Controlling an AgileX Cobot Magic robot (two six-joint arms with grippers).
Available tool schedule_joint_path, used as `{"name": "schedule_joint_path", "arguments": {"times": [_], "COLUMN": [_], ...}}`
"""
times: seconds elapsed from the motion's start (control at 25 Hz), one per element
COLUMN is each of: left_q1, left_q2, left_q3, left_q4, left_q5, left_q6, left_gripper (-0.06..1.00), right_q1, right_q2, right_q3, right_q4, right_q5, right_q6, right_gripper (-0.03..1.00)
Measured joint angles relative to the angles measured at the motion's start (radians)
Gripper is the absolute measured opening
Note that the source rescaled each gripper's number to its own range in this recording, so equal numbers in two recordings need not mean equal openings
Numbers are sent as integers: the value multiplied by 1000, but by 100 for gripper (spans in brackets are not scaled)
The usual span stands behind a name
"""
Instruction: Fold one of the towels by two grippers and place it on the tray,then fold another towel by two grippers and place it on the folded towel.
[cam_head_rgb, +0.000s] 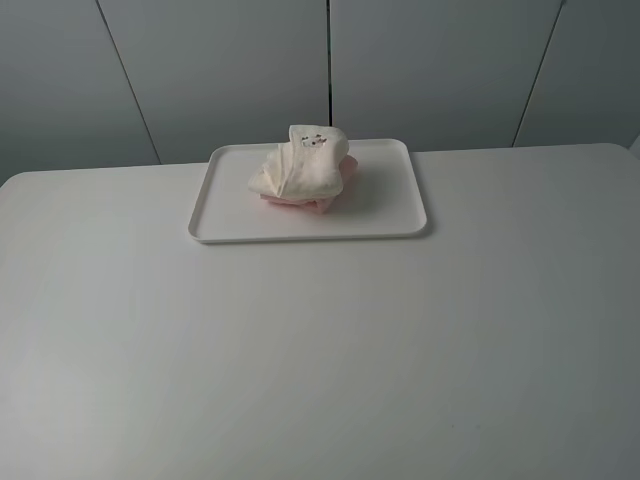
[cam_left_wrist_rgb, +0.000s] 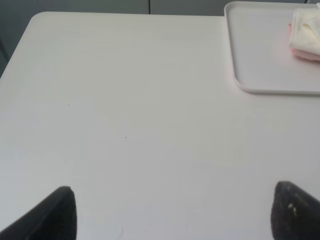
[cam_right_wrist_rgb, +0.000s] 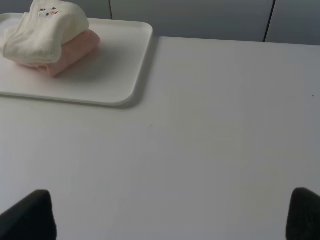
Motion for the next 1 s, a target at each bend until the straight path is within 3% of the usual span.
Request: {"name": "schedule_joint_path", "arguments": {"times": [1.0], "left_q1": [0], "left_q2": [0], "left_q3": [0], "left_q4": [0], "left_q5": [0], "left_q6": [0], "left_gripper": [100], "right_q1": [0], "right_q2": [0], "right_q3": [0], "right_q4": [0], "right_q5": [0], "right_q6": [2], "right_gripper": [99]}}
